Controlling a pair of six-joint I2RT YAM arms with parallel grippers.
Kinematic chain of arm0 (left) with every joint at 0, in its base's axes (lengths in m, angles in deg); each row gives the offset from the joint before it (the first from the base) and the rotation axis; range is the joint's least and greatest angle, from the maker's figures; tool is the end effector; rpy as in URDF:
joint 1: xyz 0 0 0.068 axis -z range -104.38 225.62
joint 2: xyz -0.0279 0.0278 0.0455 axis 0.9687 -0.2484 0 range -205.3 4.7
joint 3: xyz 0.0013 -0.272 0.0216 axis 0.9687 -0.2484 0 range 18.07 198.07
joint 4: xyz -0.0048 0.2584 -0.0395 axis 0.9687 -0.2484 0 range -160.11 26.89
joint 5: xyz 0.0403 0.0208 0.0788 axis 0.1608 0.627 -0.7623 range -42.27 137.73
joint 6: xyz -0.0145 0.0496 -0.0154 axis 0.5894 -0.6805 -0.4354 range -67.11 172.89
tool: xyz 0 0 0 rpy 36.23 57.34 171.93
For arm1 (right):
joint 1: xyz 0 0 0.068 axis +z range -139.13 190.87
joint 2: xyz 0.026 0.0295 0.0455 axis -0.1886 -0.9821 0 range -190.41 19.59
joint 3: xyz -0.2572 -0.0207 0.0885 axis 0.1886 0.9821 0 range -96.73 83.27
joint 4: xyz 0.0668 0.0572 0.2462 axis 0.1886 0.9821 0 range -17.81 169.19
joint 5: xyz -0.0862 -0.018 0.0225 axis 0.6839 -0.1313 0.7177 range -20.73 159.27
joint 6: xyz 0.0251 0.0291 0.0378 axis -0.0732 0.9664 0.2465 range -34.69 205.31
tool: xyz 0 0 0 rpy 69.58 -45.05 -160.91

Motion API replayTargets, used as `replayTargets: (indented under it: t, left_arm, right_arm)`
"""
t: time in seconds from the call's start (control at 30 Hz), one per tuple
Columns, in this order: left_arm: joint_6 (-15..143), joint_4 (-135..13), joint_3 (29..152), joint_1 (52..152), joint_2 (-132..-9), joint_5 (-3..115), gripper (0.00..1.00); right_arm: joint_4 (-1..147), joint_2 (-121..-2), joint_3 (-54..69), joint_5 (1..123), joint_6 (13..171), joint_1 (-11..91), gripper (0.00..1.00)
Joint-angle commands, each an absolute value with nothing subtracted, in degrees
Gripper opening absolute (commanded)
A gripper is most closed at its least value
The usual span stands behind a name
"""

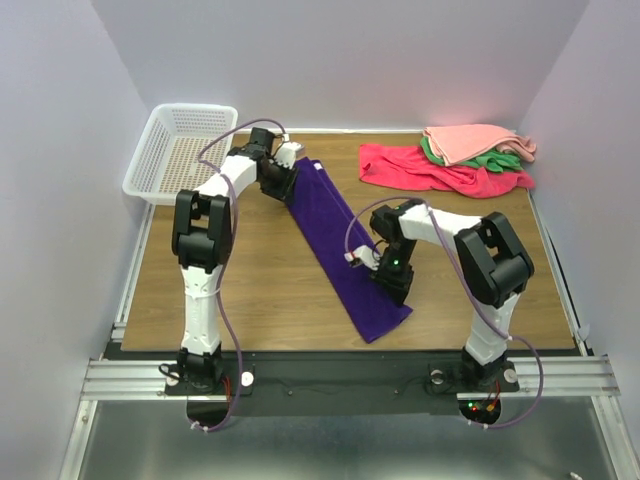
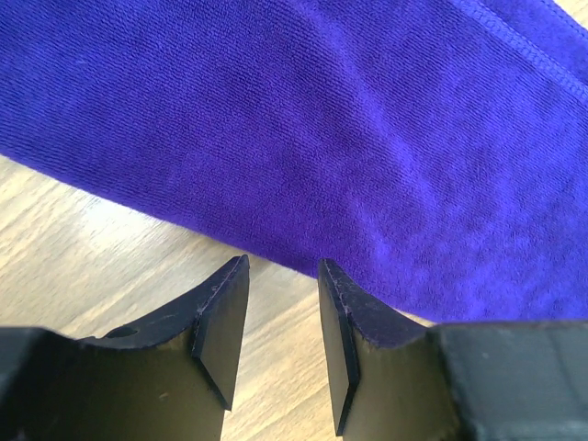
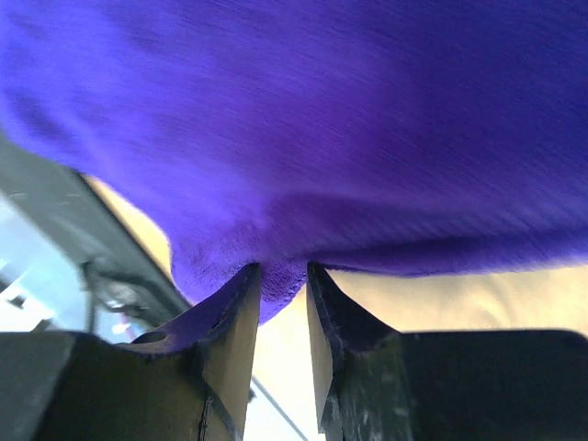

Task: Roll the towels
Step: Fold the towel

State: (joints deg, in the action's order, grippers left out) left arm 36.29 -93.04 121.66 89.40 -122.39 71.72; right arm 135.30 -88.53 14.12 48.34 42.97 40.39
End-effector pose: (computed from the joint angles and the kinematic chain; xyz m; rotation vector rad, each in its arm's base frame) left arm 0.4737 -0.1310 0.1959 0.8085 2.3206 -0.5008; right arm 0.2616 0.1626 0.1521 1.6674 -2.3981 -0.5705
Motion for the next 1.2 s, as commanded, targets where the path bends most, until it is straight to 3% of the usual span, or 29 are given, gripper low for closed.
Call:
replayTargets:
  t: [0.0,0.2,0.43,0.7,0.93,1.07,1.17]
  left_arm:
    - [36.81,-92.81,125.47,89.42,-122.30,74.01,0.47]
    - [35.05,-94.66,125.22,88.63,-116.87,77.25,0.49]
    - [29.89,-94.75,112.05,86.17,-102.37,82.97,0.52]
    - [16.98,-100.01,95.60,87.13,-79.63,85.09,0.57]
    - [9.74,-107.66,90.06,106.52,-68.96,75.60,0.58]
    - [12.36,-109.87,86.03,124.95,-67.73,68.93,0.57]
    - [17.27,-108.38,85.31,130.89,-68.33,68.55,0.57]
  right_arm:
    - [136.43,-91.41,14.19,40.01,43.12,45.49,0.33]
    - [135.99,-92.47,10.50,32.36,47.69,52.00,0.34]
    - [135.29,-86.77,8.30,28.66,51.21,52.88,0.43]
    - [135.64,-72.53,12.16,34.63,50.51,40.06,0.57]
    - [134.67,-75.15,9.80,31.57,54.02,34.34,0.63]
    - [135.20,-77.00,10.84,32.26,56.30,34.16,0.63]
    - [135.38,-76.91,12.78,31.39,57.27,33.29,0.63]
